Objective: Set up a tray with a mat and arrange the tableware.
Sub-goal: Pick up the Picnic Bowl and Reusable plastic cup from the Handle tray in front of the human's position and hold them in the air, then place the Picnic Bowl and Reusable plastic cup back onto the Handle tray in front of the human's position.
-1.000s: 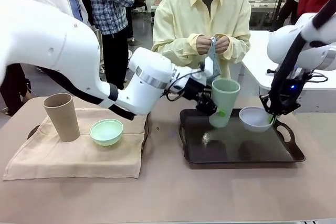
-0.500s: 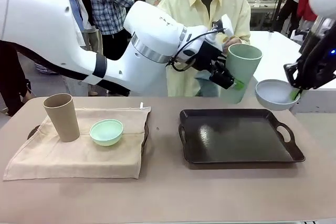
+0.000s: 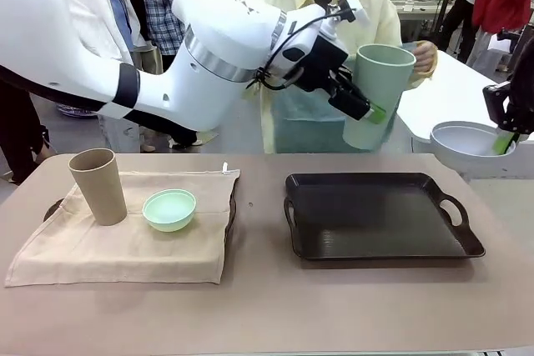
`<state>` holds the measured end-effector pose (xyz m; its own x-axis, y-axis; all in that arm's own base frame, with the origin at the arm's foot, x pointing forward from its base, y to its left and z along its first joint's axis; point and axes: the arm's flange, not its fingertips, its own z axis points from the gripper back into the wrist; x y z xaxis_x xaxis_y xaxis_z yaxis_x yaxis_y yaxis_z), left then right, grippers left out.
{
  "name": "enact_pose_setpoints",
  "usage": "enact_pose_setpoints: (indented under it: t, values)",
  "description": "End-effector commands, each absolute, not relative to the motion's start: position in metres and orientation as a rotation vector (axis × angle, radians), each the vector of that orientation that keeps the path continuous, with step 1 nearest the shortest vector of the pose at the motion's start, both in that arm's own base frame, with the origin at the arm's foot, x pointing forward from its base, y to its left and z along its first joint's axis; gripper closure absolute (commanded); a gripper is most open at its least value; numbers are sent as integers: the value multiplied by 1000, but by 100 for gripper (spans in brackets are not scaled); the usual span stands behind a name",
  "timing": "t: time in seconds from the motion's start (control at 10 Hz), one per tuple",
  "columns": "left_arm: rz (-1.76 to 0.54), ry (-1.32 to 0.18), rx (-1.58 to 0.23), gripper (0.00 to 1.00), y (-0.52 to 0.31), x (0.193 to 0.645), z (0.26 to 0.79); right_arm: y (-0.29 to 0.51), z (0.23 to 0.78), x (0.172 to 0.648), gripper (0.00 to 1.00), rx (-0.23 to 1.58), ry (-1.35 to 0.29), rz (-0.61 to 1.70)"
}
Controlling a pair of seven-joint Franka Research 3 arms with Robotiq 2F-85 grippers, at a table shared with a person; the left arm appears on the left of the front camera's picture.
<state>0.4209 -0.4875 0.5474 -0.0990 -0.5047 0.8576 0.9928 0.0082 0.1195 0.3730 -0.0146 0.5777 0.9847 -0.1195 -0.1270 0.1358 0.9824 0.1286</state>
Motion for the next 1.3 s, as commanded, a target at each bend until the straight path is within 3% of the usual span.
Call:
enact_pose_setpoints:
  t: [0.0, 1.2]
  values:
    - [-1393, -897, -724, 67, -473, 408, 550, -19, 575, 389, 100, 170, 155, -133]
    - [-1440, -904, -729, 67, -483, 418, 552, -18, 572, 381, 100, 141, 138, -136]
